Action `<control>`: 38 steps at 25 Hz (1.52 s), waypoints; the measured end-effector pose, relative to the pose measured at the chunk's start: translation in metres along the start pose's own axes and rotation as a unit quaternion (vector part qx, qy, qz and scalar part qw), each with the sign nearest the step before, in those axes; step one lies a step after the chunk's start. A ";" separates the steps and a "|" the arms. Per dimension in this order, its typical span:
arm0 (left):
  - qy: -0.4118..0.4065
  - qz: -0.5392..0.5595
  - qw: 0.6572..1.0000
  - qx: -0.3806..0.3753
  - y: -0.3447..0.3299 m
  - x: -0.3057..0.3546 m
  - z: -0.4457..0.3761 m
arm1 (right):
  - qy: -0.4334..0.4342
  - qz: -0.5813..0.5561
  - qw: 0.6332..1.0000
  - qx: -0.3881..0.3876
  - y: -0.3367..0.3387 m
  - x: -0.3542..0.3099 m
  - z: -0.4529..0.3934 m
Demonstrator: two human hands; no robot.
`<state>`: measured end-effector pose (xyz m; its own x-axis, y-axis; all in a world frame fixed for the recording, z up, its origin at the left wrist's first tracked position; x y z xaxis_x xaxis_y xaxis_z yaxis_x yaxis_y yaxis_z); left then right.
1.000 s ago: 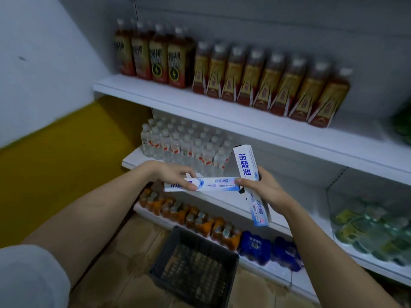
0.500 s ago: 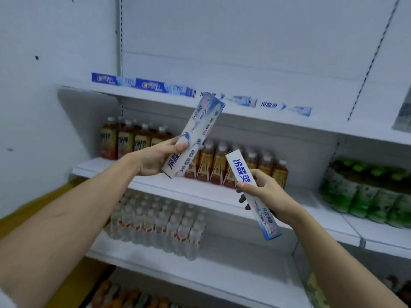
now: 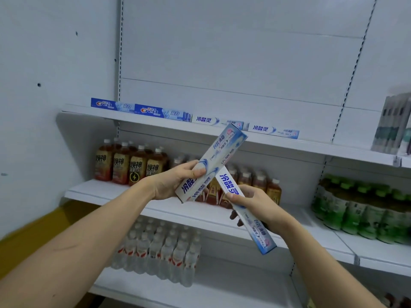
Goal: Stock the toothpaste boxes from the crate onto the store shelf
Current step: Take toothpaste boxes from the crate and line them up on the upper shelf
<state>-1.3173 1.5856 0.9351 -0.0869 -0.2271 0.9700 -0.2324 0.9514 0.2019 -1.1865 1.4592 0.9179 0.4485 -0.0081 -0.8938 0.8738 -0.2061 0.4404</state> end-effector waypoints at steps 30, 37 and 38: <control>0.194 -0.482 0.838 0.166 0.188 0.115 -0.215 | -0.002 0.459 0.885 0.077 0.294 -0.053 -0.214; 0.166 -0.477 0.845 0.174 0.188 0.119 -0.207 | -0.020 0.460 0.883 0.089 0.293 -0.064 -0.218; 0.157 -0.477 0.846 0.179 0.187 0.120 -0.203 | -0.014 0.457 0.883 0.111 0.292 -0.072 -0.216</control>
<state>-1.1740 1.7780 1.1171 0.5537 -0.7367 0.3881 -0.3345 0.2300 0.9139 -0.9232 1.6107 1.1296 0.9394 -0.2933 -0.1775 0.0904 -0.2876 0.9535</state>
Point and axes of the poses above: each hand's wrist, its own z-axis away from the middle knuckle, its own y-axis out of the back of the hand, x = y × z, the point moved 9 cm from there along -z, towards the middle knuckle, and after that the axes turned 8 degrees about -x, right-handed, at the moved point
